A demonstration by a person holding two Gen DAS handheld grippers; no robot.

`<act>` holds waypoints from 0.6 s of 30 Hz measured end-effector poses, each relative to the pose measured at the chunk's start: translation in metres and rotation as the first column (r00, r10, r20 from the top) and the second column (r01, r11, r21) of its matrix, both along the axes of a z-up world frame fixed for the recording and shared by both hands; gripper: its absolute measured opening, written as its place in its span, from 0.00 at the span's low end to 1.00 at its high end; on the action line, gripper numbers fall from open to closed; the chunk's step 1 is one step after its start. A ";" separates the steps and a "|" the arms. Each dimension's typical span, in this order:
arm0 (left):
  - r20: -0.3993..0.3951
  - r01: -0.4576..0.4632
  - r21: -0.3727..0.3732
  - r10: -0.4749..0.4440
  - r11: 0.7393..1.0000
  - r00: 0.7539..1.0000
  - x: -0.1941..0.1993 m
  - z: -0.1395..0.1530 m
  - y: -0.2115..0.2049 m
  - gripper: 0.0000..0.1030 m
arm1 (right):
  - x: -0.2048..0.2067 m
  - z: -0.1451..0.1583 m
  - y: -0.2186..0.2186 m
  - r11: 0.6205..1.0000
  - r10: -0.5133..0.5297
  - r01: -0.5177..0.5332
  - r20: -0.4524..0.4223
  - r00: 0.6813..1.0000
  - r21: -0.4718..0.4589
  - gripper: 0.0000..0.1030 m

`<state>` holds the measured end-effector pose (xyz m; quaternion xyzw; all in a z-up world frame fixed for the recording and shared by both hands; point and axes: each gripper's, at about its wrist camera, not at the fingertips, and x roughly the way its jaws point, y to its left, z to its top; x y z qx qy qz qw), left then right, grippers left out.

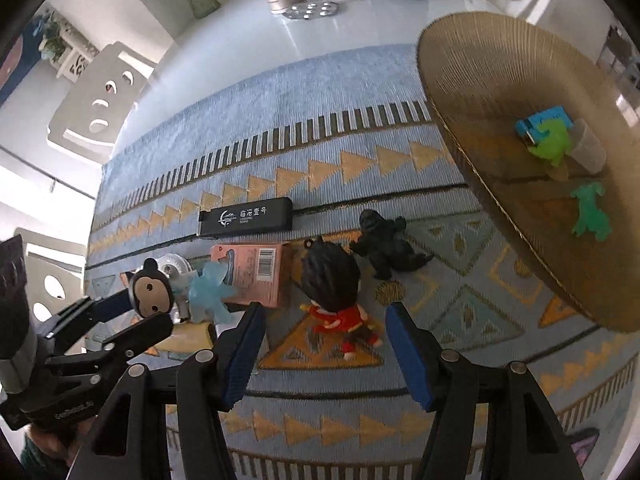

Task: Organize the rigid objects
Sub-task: 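Grasp the red-clothed figurine with the right tool while the left tool grasps the monkey figurine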

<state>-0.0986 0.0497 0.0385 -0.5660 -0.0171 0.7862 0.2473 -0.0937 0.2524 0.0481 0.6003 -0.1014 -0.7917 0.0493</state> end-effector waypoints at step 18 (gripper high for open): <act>-0.029 0.006 -0.018 -0.007 1.000 1.000 -0.008 -0.005 0.008 0.37 | -0.008 -0.013 -0.002 1.000 -0.007 0.007 0.018 1.000 0.000 0.51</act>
